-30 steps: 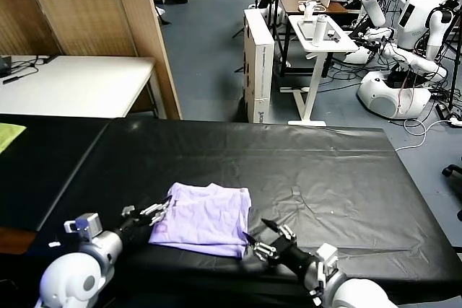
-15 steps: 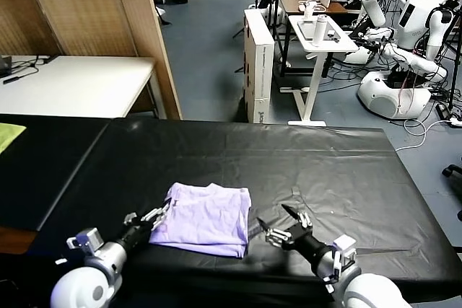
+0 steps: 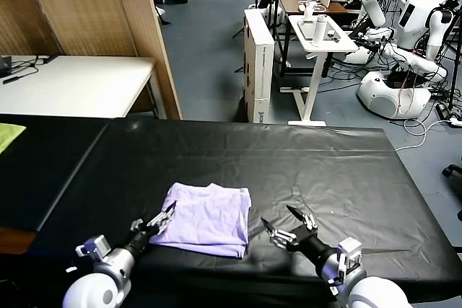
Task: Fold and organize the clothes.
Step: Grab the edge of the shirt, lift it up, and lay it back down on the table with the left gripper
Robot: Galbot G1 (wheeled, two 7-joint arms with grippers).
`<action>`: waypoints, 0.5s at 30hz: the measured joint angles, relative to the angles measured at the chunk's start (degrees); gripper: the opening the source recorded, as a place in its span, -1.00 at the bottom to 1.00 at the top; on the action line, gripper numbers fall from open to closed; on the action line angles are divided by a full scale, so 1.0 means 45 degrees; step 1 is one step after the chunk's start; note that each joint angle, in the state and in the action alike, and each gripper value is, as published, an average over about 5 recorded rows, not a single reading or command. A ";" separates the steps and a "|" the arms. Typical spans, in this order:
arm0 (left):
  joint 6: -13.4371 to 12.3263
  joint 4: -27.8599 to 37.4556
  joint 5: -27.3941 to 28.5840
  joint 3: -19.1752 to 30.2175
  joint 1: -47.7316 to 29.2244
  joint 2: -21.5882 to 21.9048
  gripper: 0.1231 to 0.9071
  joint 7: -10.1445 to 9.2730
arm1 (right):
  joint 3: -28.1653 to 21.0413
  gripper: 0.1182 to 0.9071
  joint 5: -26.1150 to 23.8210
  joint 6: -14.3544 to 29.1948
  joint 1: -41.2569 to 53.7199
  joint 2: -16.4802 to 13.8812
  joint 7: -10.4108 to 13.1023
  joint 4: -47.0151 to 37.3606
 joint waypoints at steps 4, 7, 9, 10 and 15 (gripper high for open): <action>-0.0007 0.0042 -0.0052 0.0001 0.0034 -0.0083 1.00 0.0009 | 0.0042 1.00 -0.0012 -0.0001 -0.0037 0.0000 0.0004 0.0020; -0.0004 0.0042 -0.0180 0.0001 0.0043 -0.0147 0.99 0.0010 | 0.0041 1.00 -0.0027 -0.0002 -0.0032 0.0016 0.0009 0.0019; 0.0019 0.0034 -0.0349 0.0001 0.0045 -0.0182 0.95 0.0006 | 0.0036 1.00 -0.0047 -0.0002 -0.0032 0.0050 0.0011 0.0010; 0.0044 0.0030 -0.0468 0.0000 0.0045 -0.0199 0.88 -0.0006 | 0.0033 1.00 -0.0062 -0.0003 -0.0035 0.0075 0.0013 0.0003; 0.0316 0.0077 -0.1206 -0.0030 -0.0005 -0.0303 0.28 -0.0166 | 0.0022 1.00 -0.0148 -0.0005 -0.0063 0.0186 0.0018 -0.0037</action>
